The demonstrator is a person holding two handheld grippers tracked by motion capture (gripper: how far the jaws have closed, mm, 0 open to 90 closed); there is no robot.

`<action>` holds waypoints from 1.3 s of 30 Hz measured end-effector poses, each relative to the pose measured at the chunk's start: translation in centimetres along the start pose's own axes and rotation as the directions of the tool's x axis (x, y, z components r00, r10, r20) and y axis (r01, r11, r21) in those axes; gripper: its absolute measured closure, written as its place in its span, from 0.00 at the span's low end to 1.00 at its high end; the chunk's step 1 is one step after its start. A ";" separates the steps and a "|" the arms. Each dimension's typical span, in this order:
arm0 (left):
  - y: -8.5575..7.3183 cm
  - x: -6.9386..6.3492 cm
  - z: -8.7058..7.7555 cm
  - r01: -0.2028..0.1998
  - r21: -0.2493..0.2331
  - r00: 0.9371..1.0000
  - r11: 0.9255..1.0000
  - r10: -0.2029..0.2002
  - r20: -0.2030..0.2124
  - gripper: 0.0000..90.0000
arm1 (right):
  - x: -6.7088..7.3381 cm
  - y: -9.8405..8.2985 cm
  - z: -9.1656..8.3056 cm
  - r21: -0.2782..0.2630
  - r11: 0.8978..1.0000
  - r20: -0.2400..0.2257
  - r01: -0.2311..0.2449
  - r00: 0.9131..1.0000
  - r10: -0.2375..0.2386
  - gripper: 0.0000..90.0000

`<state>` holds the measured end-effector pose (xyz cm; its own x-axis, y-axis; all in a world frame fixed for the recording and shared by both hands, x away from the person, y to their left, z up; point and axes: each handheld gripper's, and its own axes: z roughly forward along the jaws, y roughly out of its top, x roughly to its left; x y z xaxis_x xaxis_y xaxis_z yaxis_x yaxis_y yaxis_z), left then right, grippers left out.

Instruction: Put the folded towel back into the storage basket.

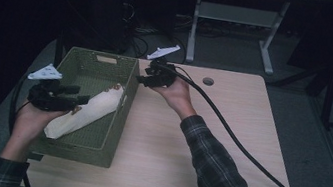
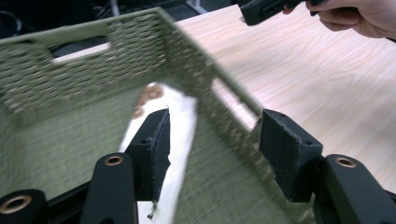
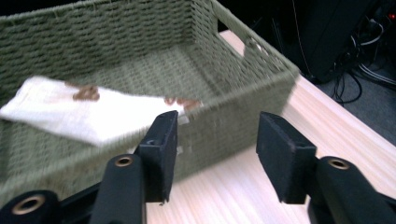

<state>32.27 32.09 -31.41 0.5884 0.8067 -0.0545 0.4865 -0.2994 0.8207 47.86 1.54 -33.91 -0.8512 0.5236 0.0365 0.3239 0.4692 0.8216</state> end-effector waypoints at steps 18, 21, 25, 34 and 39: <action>4.8 -9.1 7.6 -0.087 0.002 0.987 0.996 0.086 0.135 0.33 | -2.6 -7.6 -10.7 -0.025 0.999 0.079 -0.046 0.996 0.048 0.39; 5.1 -11.0 9.2 -0.103 -0.003 0.982 0.995 0.102 0.157 0.31 | -2.9 -9.0 -12.1 -0.025 0.998 0.090 -0.057 0.994 0.059 0.37; 5.0 -12.6 10.6 -0.127 -0.003 0.976 0.992 0.125 0.178 0.29 | -3.2 -11.0 -13.8 -0.032 0.997 0.105 -0.072 0.992 0.075 0.34; 3.6 -15.3 12.8 -0.168 0.001 0.964 0.986 0.164 0.210 0.23 | -3.2 -15.0 -16.8 -0.035 0.994 0.128 -0.104 0.986 0.108 0.26; 2.2 -16.2 13.6 -0.180 0.009 0.959 0.984 0.173 0.223 0.22 | -2.9 -17.6 -18.1 -0.019 0.991 0.141 -0.133 0.981 0.135 0.22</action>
<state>32.62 11.47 -36.48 0.7929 0.6083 -0.0370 0.3788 -0.4443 0.8119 37.18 -21.13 -38.17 -0.7329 0.6770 0.0663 0.4264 0.3813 0.8202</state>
